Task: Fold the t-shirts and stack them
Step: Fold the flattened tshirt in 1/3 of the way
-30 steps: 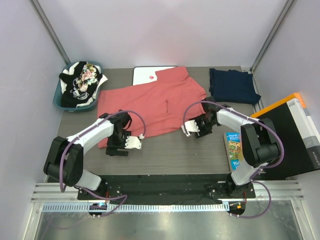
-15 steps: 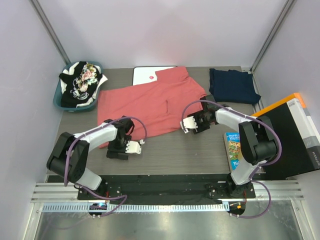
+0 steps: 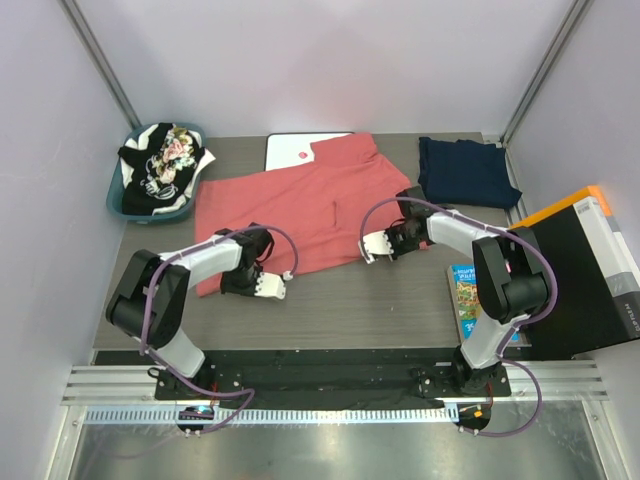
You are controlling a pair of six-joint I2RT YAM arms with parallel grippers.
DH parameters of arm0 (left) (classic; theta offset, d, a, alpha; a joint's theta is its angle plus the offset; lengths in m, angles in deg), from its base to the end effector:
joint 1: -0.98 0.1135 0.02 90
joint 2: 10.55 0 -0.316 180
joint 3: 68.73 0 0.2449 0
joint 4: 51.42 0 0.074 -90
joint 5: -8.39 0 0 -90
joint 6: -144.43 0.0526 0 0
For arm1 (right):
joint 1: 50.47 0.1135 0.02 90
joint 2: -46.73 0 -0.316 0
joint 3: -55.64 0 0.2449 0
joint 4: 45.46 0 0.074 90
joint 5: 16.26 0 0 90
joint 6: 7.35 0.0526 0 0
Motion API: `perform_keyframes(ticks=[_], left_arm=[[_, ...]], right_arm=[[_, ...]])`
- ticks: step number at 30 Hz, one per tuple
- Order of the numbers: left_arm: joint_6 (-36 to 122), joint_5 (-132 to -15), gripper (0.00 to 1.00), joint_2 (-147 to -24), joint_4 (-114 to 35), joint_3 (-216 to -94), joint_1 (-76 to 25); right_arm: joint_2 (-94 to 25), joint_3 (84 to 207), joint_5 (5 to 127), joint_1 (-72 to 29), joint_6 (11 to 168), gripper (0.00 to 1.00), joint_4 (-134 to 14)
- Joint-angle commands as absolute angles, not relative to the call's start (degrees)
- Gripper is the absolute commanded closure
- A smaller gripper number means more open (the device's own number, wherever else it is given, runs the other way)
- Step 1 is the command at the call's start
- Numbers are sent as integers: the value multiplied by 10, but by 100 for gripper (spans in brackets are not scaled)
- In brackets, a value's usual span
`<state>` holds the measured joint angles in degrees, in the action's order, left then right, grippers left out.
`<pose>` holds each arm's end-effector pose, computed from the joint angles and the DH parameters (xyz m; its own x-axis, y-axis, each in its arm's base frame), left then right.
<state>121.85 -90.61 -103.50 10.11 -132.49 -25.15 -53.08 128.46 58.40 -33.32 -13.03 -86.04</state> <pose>0.2267 -0.1020 0.1837 0.0586 0.9871 0.1493 0.9966 -0.0665 0.0485 0.3205 0.1135 0.1984 0.4664 -0.8604 -0.2056 -0.8412 -0.3595 -0.4039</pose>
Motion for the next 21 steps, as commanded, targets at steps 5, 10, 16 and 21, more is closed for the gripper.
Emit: perform_keyframes(ticks=[5, 10, 16, 21], left_arm=[[1272, -825, 100, -979, 212, -1291, -252], [1304, -818, 100, -939, 268, -1272, -252], [1334, -818, 100, -898, 281, -1230, -252], [1306, -795, 62, -897, 275, -1257, -252]], right_arm=[[-501, 1342, 591, -344, -147, 99, -1109], [-450, 1285, 592, -344, -186, 99, -1176], [-378, 1213, 584, -342, -211, 99, -1214], [-360, 1196, 584, -334, -195, 99, -1199]])
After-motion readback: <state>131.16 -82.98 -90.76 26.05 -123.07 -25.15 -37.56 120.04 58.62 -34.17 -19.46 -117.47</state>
